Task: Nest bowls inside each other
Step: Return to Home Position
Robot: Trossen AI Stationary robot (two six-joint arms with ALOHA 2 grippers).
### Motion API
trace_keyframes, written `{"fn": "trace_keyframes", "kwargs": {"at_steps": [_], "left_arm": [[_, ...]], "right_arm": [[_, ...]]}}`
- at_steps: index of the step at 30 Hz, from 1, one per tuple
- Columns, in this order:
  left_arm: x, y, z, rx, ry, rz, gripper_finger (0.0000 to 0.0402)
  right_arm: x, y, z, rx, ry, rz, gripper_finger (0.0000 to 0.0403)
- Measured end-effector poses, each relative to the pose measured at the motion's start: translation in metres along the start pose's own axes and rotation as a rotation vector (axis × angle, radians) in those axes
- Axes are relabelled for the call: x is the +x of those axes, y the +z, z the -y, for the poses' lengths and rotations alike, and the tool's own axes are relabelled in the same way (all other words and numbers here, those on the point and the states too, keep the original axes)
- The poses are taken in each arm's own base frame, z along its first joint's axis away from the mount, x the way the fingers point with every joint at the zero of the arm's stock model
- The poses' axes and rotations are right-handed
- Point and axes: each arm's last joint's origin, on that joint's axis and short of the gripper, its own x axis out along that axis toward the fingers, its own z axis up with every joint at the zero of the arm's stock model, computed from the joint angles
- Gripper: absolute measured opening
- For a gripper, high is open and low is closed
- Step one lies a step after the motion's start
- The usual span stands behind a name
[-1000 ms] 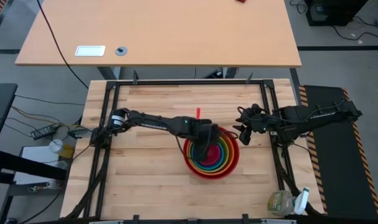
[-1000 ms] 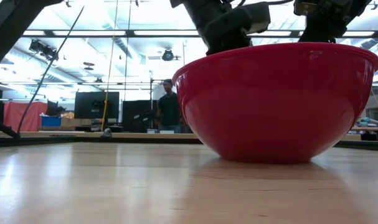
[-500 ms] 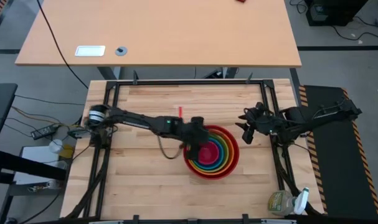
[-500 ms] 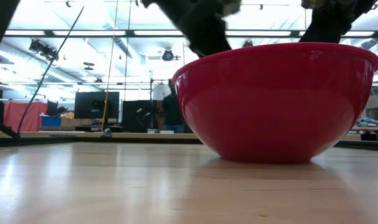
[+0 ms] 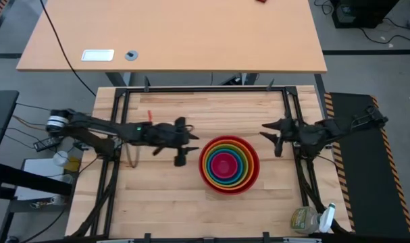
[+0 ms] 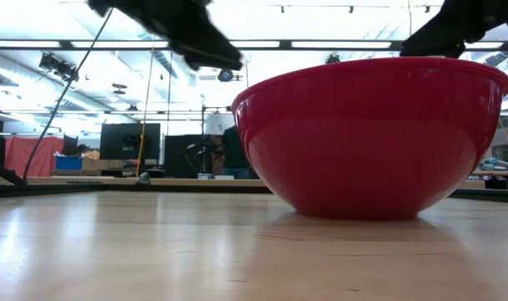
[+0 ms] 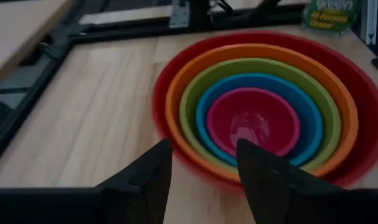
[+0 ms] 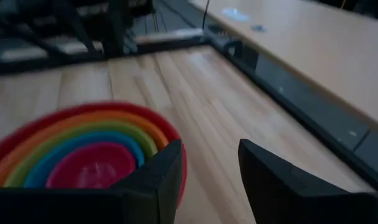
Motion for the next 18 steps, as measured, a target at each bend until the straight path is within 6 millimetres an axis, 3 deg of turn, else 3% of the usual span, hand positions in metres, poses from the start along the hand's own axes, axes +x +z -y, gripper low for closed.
{"fn": "trace_keyframes", "kwargs": {"at_steps": [9, 18], "left_arm": [[-0.06, -0.045, -0.008, -0.074, 0.049, 0.082, 0.018], [-0.104, -0.076, -0.014, -0.151, 0.047, 0.216, 0.018]], "right_arm": [[-0.029, 0.006, 0.022, 0.067, 0.014, 0.153, 0.0164], [-0.034, -0.001, 0.027, 0.075, 0.051, 0.208, 0.0164]]}}
